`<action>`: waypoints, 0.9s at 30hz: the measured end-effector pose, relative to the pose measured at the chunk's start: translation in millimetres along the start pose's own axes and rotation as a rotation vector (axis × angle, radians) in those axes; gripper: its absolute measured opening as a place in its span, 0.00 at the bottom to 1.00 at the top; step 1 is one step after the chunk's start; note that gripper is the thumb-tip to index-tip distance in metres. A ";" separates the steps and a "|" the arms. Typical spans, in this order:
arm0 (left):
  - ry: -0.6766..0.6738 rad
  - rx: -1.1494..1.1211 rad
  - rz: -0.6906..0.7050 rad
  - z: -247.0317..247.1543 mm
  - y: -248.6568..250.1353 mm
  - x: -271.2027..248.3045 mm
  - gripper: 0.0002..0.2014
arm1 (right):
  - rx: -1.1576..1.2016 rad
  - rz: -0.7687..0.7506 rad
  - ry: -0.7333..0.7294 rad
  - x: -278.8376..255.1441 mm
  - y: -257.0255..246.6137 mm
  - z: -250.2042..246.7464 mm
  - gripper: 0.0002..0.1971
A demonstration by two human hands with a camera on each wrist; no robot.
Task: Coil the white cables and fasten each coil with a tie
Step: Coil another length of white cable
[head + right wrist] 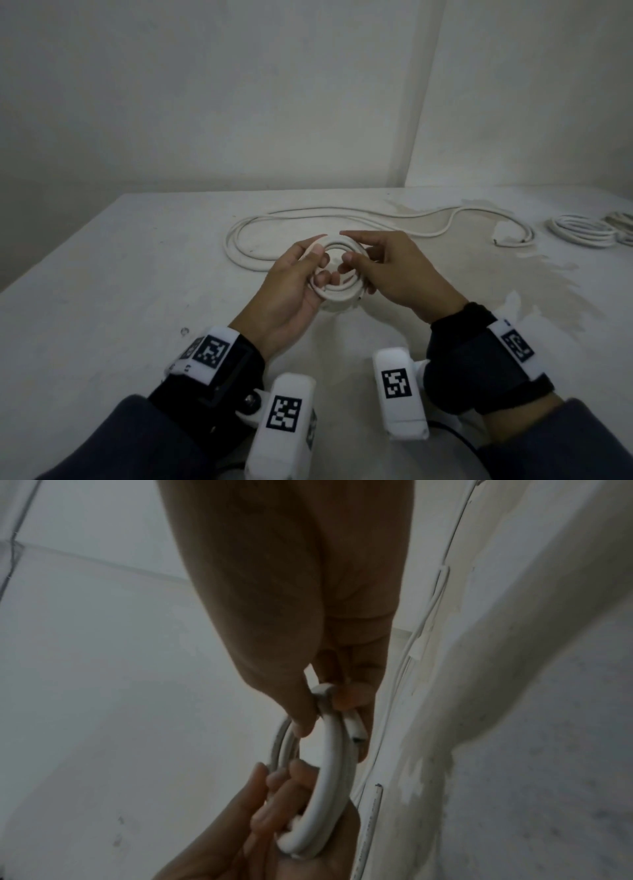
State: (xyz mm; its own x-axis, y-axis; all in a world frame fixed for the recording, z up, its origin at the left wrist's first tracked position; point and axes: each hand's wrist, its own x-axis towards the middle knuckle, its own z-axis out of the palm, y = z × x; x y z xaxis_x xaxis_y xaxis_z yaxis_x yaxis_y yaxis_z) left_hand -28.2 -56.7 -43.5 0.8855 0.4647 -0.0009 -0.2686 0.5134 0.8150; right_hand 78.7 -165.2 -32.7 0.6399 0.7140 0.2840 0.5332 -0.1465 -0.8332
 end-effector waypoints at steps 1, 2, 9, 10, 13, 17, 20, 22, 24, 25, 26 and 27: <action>-0.023 -0.016 -0.021 -1.4 1.5 0.6 0.10 | -0.035 -0.029 0.006 0.1 -0.1 -1.2 0.12; -0.047 -0.019 -0.045 -3.4 3.6 1.9 0.10 | -0.067 -0.054 0.002 0.4 -0.2 -2.5 0.11; -0.099 0.103 -0.295 -7.5 13.4 1.6 0.08 | -0.135 -0.059 -0.229 -4.9 -3.4 -2.5 0.12; -0.052 0.183 -0.234 -6.1 10.4 2.1 0.09 | -0.115 -0.057 -0.215 -5.2 -3.5 -0.9 0.12; 0.079 0.317 -0.075 -1.8 6.2 3.0 0.08 | -0.017 0.009 -0.122 -4.3 -5.0 1.0 0.12; 0.187 0.298 0.023 -4.5 6.1 2.3 0.06 | 0.113 0.111 -0.076 -6.5 -9.8 -0.2 0.14; 0.234 0.289 0.048 -5.2 5.7 0.5 0.05 | 0.116 0.155 -0.077 -9.8 -12.8 1.0 0.13; 0.247 0.306 0.057 -3.9 5.0 -1.5 0.06 | 0.095 0.215 -0.042 -10.5 -15.6 1.3 0.13; 0.244 0.340 0.072 -1.0 2.0 -5.1 0.07 | 0.093 0.293 -0.006 -13.1 -18.9 1.0 0.11; 0.241 0.357 0.088 1.5 0.4 -5.8 0.07 | 0.118 0.327 0.005 -15.3 -22.0 -0.1 0.10; 0.242 0.376 0.103 4.5 -1.6 -5.8 0.08 | 0.138 0.357 0.014 -17.1 -24.5 -2.2 0.09; 0.245 0.392 0.111 8.4 -3.8 -5.6 0.08 | 0.150 0.378 0.025 -19.6 -27.1 -5.7 0.09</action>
State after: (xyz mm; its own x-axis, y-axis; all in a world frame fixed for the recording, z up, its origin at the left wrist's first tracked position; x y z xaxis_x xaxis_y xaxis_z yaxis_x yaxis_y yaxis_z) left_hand -29.0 -67.3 -41.6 0.7316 0.6818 0.0000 -0.1513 0.1624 0.9750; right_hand 54.8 -179.1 -13.0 0.7898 0.6117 -0.0452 0.1724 -0.2921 -0.9407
